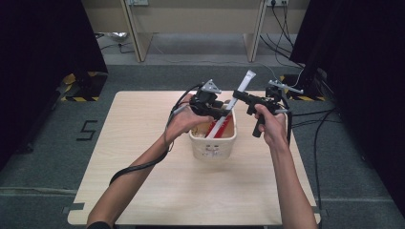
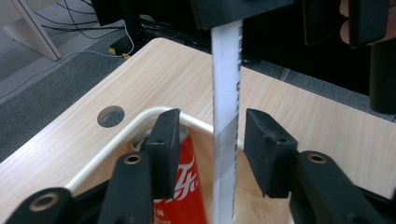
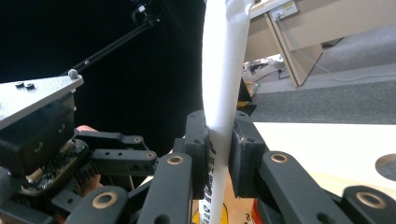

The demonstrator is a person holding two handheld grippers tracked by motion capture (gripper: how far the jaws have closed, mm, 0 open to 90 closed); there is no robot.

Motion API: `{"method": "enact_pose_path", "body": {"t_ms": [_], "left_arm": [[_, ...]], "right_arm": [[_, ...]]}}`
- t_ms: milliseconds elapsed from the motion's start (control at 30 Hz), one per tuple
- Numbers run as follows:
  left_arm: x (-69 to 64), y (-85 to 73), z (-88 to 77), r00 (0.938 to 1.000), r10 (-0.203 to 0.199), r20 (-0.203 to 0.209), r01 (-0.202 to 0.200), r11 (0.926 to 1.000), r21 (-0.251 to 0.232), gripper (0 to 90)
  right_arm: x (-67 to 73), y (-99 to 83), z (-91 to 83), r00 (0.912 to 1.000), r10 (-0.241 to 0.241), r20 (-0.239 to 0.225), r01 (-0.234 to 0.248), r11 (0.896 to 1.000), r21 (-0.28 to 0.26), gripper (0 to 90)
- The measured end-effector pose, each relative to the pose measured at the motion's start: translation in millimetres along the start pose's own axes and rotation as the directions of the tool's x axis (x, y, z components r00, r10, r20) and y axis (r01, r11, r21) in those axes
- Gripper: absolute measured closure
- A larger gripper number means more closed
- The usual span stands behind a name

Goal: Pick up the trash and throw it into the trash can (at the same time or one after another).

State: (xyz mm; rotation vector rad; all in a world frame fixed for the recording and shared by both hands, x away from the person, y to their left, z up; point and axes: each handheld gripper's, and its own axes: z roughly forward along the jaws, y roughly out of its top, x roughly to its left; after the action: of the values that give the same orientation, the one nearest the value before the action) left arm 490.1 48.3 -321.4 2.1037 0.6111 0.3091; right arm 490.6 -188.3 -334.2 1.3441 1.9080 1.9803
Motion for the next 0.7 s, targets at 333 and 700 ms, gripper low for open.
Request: {"method": "enact_pose_path", "body": {"t_ms": [333,700], "left_arm": [[8.0,-11.7,-20.3,0.9989,-0.043,-0.02,0.042,0.999,-0.015,42.3],[11.2,-26.8,-31.8,0.9976,-0.066,-0.02,0.065,0.9977,-0.019,40.3]], "right_arm": [[-4.6,0.2,-1.7,0.999,-0.01,0.043,0.01,1.0,-0.008,79.4],[-8.9,-6.2,1.7,0.9985,-0.007,0.055,0.006,1.0,0.004,79.4]]}}
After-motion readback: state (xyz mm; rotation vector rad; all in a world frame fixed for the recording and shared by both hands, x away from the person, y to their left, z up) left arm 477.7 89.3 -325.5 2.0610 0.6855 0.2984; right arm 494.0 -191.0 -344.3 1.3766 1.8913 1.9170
